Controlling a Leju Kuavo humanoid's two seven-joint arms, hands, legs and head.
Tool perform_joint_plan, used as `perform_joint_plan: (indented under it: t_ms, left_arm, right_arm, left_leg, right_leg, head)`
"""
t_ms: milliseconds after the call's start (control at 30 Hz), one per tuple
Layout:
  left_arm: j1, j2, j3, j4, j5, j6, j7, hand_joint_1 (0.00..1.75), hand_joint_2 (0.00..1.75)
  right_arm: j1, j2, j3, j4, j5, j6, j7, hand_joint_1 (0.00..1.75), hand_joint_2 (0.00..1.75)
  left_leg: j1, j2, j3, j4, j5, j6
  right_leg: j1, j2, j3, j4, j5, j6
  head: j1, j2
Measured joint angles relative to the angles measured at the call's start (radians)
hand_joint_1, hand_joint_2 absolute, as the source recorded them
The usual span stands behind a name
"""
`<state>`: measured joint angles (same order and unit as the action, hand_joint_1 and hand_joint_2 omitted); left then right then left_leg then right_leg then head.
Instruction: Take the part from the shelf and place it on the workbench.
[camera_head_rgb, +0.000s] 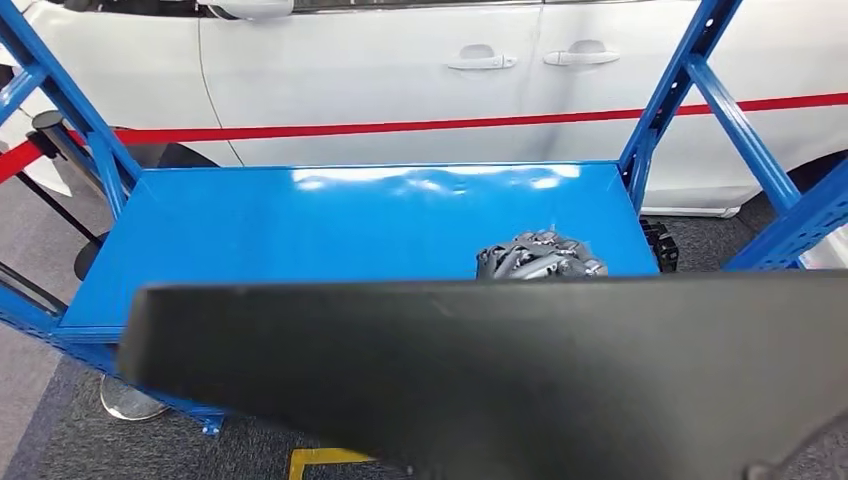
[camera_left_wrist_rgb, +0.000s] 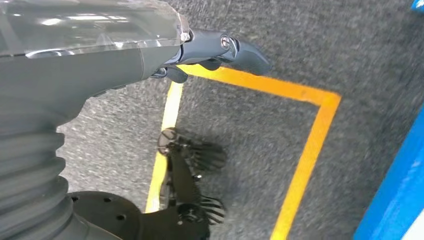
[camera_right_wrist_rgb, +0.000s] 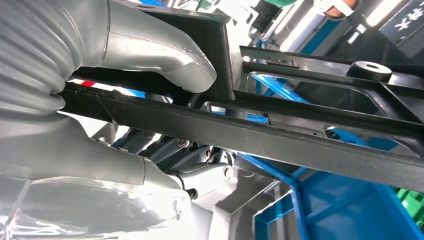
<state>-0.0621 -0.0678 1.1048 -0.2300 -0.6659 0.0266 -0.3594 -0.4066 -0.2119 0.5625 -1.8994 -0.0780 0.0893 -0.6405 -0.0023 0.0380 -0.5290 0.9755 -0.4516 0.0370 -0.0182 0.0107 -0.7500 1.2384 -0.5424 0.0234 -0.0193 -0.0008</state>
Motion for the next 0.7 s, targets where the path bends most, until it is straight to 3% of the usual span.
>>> perform_joint_plan:
  t_ms: [33, 67, 100, 133, 200, 267, 333, 367, 433, 500, 533, 567, 600, 633, 700]
  left_arm:
    - [0.0, 0.0, 0.0, 0.0, -0.002, -0.003, 0.0, 0.0, 1.75]
    - [0.0, -0.001, 0.0, 0.0, -0.005, -0.004, 0.0, 0.0, 1.75]
    - [-0.001, -0.002, 0.0, 0.0, -0.009, -0.005, 0.0, 0.0, 1.75]
    - [-0.001, -0.003, 0.0, 0.0, -0.011, -0.005, 0.001, 0.0, 1.75]
    - [-0.003, -0.004, 0.0, 0.0, -0.016, -0.003, 0.004, 0.0, 1.75]
    - [-0.004, -0.004, 0.0, 0.0, -0.018, 0.0, 0.008, 0.0, 1.75]
    - [-0.004, -0.004, 0.0, 0.0, -0.021, 0.001, 0.012, 0.0, 1.75]
    - [-0.003, -0.004, 0.0, 0.0, -0.022, 0.001, 0.013, 0.0, 1.75]
    - [-0.001, -0.005, 0.0, 0.0, -0.024, 0.0, 0.016, 0.0, 1.75]
    - [0.002, -0.006, 0.0, 0.0, -0.025, -0.002, 0.018, 0.0, 1.75]
    - [0.003, -0.007, 0.0, 0.0, -0.024, -0.002, 0.02, 0.0, 1.75]
    - [0.003, -0.006, 0.0, 0.0, -0.022, -0.002, 0.023, 0.0, 1.75]
    - [0.002, -0.006, 0.0, 0.0, -0.019, -0.002, 0.025, 0.0, 1.75]
    - [0.002, -0.006, 0.001, 0.0, -0.017, -0.002, 0.028, 0.0, 1.75]
    - [0.0, -0.005, 0.002, -0.001, -0.014, 0.002, 0.035, 0.0, 1.75]
  right_arm:
    - [0.004, -0.004, 0.001, -0.001, 0.002, -0.001, 0.0, 1.64, 1.75]
    - [0.009, -0.007, 0.002, -0.005, 0.004, -0.002, 0.0, 1.64, 1.75]
    - [0.013, -0.012, 0.002, -0.009, 0.008, -0.004, 0.001, 1.64, 1.75]
    - [0.016, -0.016, 0.002, -0.015, 0.01, -0.006, 0.001, 1.64, 1.75]
    - [0.021, -0.022, 0.001, -0.029, 0.014, -0.01, 0.002, 1.64, 1.75]
    - [0.027, -0.026, 0.001, -0.043, 0.015, -0.011, 0.002, 1.64, 1.75]
    - [0.037, -0.029, -0.001, -0.056, 0.018, -0.011, 0.004, 1.64, 1.75]
    - [0.041, -0.03, -0.001, -0.061, 0.021, -0.01, 0.005, 1.64, 1.75]
    - [0.045, -0.031, -0.003, -0.071, 0.034, -0.009, 0.009, 1.64, 1.75]
    - [0.047, -0.031, -0.006, -0.079, 0.046, -0.009, 0.011, 1.64, 1.75]
    - [0.048, -0.031, -0.008, -0.082, 0.05, -0.008, 0.013, 1.64, 1.75]
    - [0.049, -0.031, -0.011, -0.085, 0.053, -0.008, 0.016, 1.64, 1.75]
    - [0.05, -0.032, -0.013, -0.086, 0.055, -0.006, 0.02, 1.64, 1.75]
    - [0.051, -0.032, -0.015, -0.087, 0.057, -0.004, 0.023, 1.64, 1.75]
    - [0.05, -0.032, -0.019, -0.089, 0.059, 0.002, 0.025, 1.64, 1.75]
  left_leg:
    - [0.0, 0.009, -0.013, 0.002, 0.007, -0.001]
    - [0.001, 0.018, -0.027, 0.007, 0.014, -0.004]
    - [0.002, 0.028, -0.042, 0.014, 0.019, -0.007]
    - [0.003, 0.038, -0.055, 0.023, 0.023, -0.01]
    - [0.004, 0.054, -0.078, 0.045, 0.026, -0.02]
    - [0.0, 0.068, -0.089, 0.059, 0.032, -0.033]
    - [0.001, 0.08, -0.094, 0.061, 0.04, -0.046]
    - [0.005, 0.072, -0.098, 0.065, 0.032, -0.053]
    - [0.01, 0.025, -0.118, 0.116, -0.032, -0.064]
    - [0.011, -0.02, -0.147, 0.231, -0.13, -0.064]
    - [0.011, -0.027, -0.156, 0.288, -0.161, -0.062]
    - [0.009, -0.03, -0.155, 0.325, -0.171, -0.057]
    - [0.007, -0.031, -0.139, 0.329, -0.159, -0.051]
    - [0.003, -0.031, -0.106, 0.299, -0.133, -0.043]
    - [-0.008, -0.034, -0.004, 0.164, -0.093, -0.022]
  right_leg:
    - [-0.002, -0.001, -0.007, 0.053, -0.018, 0.005]
    - [-0.006, -0.003, 0.003, 0.075, -0.01, 0.01]
    - [-0.01, -0.008, 0.029, 0.064, 0.012, 0.015]
    - [-0.014, -0.018, 0.072, 0.021, 0.037, 0.019]
    - [-0.014, -0.057, 0.169, -0.109, 0.044, 0.024]
    - [-0.007, -0.078, 0.21, -0.182, 0.026, 0.01]
    - [-0.002, -0.064, 0.201, -0.191, 0.034, -0.015]
    - [-0.002, -0.056, 0.193, -0.192, 0.042, -0.027]
    - [-0.001, -0.044, 0.173, -0.194, 0.062, -0.046]
    - [0.004, -0.03, 0.147, -0.194, 0.083, -0.056]
    - [0.008, -0.023, 0.134, -0.193, 0.093, -0.059]
    - [0.013, -0.015, 0.119, -0.192, 0.104, -0.061]
    - [0.016, -0.01, 0.106, -0.191, 0.115, -0.061]
    - [0.019, -0.005, 0.093, -0.19, 0.125, -0.061]
    - [0.022, 0.002, 0.075, -0.19, 0.145, -0.059]
  head:
    - [0.0, 0.0]
    - [0.0, 0.0]
    - [0.0, 0.0]
    - [0.0, 0.0]
    - [0.0, 0.0]
    - [-0.001, 0.0]
    - [-0.003, 0.0]
    - [-0.002, 0.0]
    - [-0.003, 0.0]
    - [-0.003, 0.0]
    - [-0.003, 0.0]
    - [-0.003, 0.0]
    - [-0.003, 0.0]
    - [-0.003, 0.0]
    - [-0.003, 0.0]
